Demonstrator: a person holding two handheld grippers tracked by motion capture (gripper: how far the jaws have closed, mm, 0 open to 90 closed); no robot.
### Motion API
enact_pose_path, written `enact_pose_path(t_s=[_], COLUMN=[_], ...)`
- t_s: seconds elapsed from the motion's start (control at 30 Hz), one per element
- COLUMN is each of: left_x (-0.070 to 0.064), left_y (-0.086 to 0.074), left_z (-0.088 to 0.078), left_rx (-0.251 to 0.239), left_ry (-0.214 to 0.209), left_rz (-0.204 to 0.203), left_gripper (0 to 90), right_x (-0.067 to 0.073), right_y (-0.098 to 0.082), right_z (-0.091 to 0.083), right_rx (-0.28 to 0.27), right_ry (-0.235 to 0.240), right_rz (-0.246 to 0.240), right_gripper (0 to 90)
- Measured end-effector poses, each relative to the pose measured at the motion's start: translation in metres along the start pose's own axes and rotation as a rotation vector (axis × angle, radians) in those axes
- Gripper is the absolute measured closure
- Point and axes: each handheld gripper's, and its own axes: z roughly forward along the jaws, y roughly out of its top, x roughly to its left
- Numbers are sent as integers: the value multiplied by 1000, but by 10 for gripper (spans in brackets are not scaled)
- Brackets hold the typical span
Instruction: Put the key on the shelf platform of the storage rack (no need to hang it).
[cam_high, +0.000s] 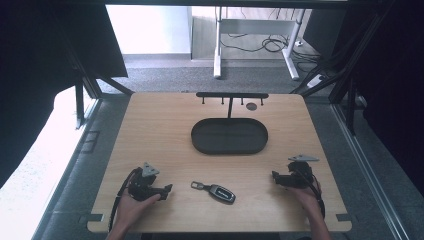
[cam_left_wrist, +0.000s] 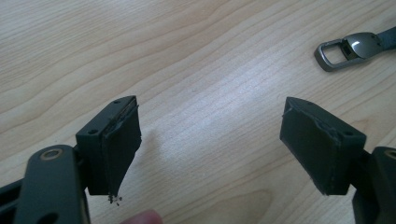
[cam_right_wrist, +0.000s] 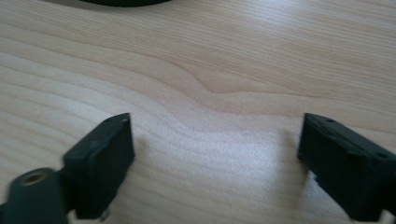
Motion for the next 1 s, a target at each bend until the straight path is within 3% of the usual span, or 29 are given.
enact_pose_path(t_s=[0.2,0.43,0.53,0.6,1.0], left_x=[-5,-2,0,0,-3], left_y=[0,0,-1,-1,0], left_z=[-1,0,0,2,2], left_rx=[0,-1,0,2,7], left_ry=[-3,-8,-16,-16,-18], left_rz=[8,5,-2,-10,3], left_gripper=[205,206,206,207,206], right_x=[-7,-6,-6,-4,0], right_y=[-4,-2,-2,-1,0], right_z=[-11,-14,-14,-14,-17], right_rx=[-42,-57,-56,-37,-35], right_ry=[27,7,15,47,88], right_rz=[26,7,3,-12,-48], right_gripper=[179,201,216,240,265])
